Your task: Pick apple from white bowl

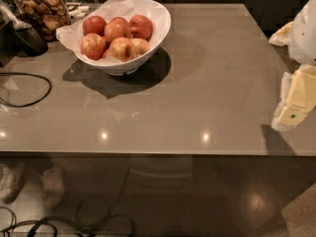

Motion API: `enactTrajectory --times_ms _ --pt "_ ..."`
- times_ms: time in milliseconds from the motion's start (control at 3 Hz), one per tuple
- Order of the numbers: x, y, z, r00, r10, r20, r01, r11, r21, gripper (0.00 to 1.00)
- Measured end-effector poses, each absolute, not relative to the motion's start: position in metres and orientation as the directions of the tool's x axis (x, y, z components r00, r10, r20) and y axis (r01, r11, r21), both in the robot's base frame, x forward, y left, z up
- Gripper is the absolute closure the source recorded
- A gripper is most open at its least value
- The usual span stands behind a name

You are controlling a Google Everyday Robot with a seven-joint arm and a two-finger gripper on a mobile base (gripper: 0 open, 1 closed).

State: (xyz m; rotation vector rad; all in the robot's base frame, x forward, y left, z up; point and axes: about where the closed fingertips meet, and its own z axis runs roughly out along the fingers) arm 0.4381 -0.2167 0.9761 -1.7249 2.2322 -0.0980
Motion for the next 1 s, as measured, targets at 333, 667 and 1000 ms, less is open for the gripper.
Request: enactTrajectory --times_ms 333,667,1000 --pt "0.438 -0.217 0.976 -0.222 -0.953 -0.207 -0.931 0.270 -0.245 0.00" --pt "0.469 -0.177 0.979 -0.205 -0.969 -0.136 -0.949 0.231 -0.216 0.00" --pt "0.472 -0.174 0.981 -0.199 -0.969 -0.145 -0.945 0.229 -0.232 0.00"
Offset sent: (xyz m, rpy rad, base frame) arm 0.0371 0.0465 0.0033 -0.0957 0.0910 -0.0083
